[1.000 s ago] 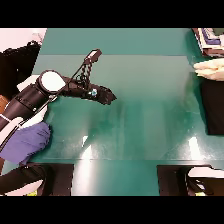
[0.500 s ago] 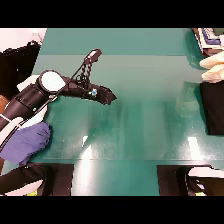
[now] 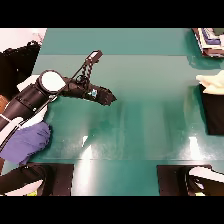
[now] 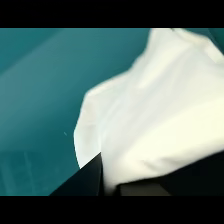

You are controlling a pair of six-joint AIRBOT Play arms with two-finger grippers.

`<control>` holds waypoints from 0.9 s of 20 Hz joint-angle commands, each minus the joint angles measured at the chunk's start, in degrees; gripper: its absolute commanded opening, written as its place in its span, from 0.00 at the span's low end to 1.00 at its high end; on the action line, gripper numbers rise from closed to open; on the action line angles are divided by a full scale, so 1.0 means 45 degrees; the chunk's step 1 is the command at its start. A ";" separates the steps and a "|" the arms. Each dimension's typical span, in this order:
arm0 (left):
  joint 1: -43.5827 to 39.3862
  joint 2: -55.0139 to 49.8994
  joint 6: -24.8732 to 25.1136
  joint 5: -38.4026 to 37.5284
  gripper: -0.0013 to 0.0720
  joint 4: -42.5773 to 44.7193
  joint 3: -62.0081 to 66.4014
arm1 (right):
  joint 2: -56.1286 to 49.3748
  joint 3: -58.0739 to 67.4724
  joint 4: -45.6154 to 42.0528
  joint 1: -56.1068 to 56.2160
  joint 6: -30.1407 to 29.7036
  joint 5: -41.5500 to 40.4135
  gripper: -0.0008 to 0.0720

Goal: Fold the shirts.

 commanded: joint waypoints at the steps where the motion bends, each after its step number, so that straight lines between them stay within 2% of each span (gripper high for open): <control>1: -0.0005 0.0000 0.0024 -0.0019 0.06 0.0010 0.0010 | 0.1195 -0.2254 -0.1326 -0.0869 0.0214 0.0748 0.04; 2: -0.0005 0.0000 0.0024 -0.0024 0.06 0.0010 0.0010 | 0.1530 -0.2914 -0.1564 -0.1180 0.0374 0.0845 0.09; 4: -0.0005 0.0000 0.0029 -0.0092 0.06 0.0010 0.0010 | 0.2035 -0.3934 -0.1642 -0.1773 0.0403 0.1010 0.63; 5: -0.0005 0.0000 0.0029 -0.0151 0.06 0.0015 0.0010 | 0.2317 -0.4415 -0.1647 -0.2089 0.0398 0.0986 0.77; 9: -0.0005 0.0000 0.0029 -0.0491 0.06 0.0019 0.0010 | 0.3099 -0.5246 -0.1617 -0.2929 0.0403 0.0865 0.79; 12: -0.0005 0.0000 0.0029 -0.0525 0.06 0.0015 0.0010 | 0.3361 -0.4983 -0.0413 -0.2608 0.0408 0.0529 0.78; 15: -0.0005 0.0000 0.0024 -0.0442 0.06 -0.0005 0.0015 | 0.3351 -0.4629 0.1564 -0.1064 0.0403 0.0398 0.78; 18: -0.0005 0.0000 0.0024 -0.0452 0.06 -0.0034 0.0015 | 0.3347 -0.4590 0.1889 0.1768 0.0398 0.0155 0.78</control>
